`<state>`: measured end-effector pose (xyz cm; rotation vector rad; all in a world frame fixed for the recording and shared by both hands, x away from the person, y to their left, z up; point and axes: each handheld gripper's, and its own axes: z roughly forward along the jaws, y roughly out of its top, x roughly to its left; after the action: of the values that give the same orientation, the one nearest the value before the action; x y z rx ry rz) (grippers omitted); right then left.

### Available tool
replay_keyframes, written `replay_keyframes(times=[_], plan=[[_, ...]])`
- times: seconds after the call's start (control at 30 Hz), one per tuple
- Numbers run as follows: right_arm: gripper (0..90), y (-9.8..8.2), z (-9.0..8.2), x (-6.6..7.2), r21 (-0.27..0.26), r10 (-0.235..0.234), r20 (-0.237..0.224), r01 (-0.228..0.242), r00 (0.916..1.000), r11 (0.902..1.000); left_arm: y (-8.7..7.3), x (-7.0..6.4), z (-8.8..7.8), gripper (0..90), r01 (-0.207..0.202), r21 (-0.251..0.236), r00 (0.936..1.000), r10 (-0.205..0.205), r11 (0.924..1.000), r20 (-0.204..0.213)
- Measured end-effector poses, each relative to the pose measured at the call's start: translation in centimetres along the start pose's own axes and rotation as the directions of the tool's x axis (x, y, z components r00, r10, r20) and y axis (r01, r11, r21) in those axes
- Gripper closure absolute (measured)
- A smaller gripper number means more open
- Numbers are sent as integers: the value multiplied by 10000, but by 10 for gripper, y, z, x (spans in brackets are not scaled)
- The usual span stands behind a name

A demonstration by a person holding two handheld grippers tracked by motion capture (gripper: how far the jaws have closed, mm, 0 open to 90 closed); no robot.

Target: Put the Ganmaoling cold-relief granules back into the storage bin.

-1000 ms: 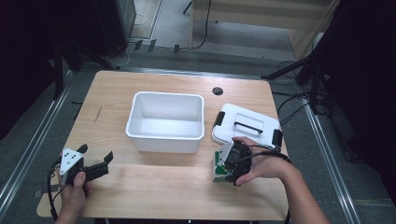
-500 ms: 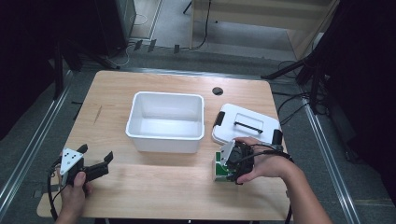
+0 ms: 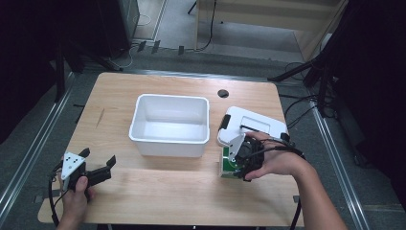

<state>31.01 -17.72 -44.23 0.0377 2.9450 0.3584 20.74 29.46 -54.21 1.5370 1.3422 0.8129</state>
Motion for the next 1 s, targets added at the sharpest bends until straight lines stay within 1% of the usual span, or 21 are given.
replay_keyframes(times=[0.1, 0.13, 0.23, 0.33, 0.4, 0.53, 0.7, 0.73, 0.77, 0.83, 1.0], plan=[[175, 1, -6, -4, -26, -71, 10, 71, 10000, 10000, 0, 0, 0, 45, 1, -2, 10000, -1, 10000, 4], [175, 1, -8, -5, -2, 23, 59, -23, 10000, 10000, 0, 0, 0, 45, -2, 3, 10000, 2, 10000, 1], [174, 2, -15, -10, -63, -14, 112, 15, 9999, 10000, 0, 0, 0, 45, 4, -3, 10000, -4, 10000, 7], [174, 4, -22, -14, -101, 83, 176, -81, 9998, 9999, 0, 0, 0, 45, 5, 4, 10000, -5, 10000, 5], [174, 6, -28, -18, -128, 99, 164, -97, 9998, 9999, 0, 0, 0, 45, 6, 7, 10000, -6, 10000, 4], [175, 8, -34, -23, -132, 126, 154, -124, 9998, 9998, 0, 0, 0, 45, 27, 10, 10000, -27, 10000, 12], [175, 13, -46, -31, -160, 186, 182, -183, 9997, 9997, 0, 1, 0, 45, 24, 8, 10000, -24, 10000, 10], [175, 14, -48, -33, -178, 137, 181, -134, 9997, 9998, 0, 1, 0, 45, 28, 0, 10000, -28, 10000, 16], [175, 17, -53, -36, -172, 155, 210, -152, 9997, 9997, 0, 1, 0, 45, 31, 5, 10000, -31, 10000, 27], [174, 18, -54, -37, -186, 168, 213, -164, 9996, 9997, 0, 1, 0, 45, 36, 12, 10000, -36, 10000, 25], [175, 24, -64, -45, -242, 195, 195, -191, 9996, 9995, 0, 1, -1, 45, 16, 12, 10000, -16, 10000, 45]])
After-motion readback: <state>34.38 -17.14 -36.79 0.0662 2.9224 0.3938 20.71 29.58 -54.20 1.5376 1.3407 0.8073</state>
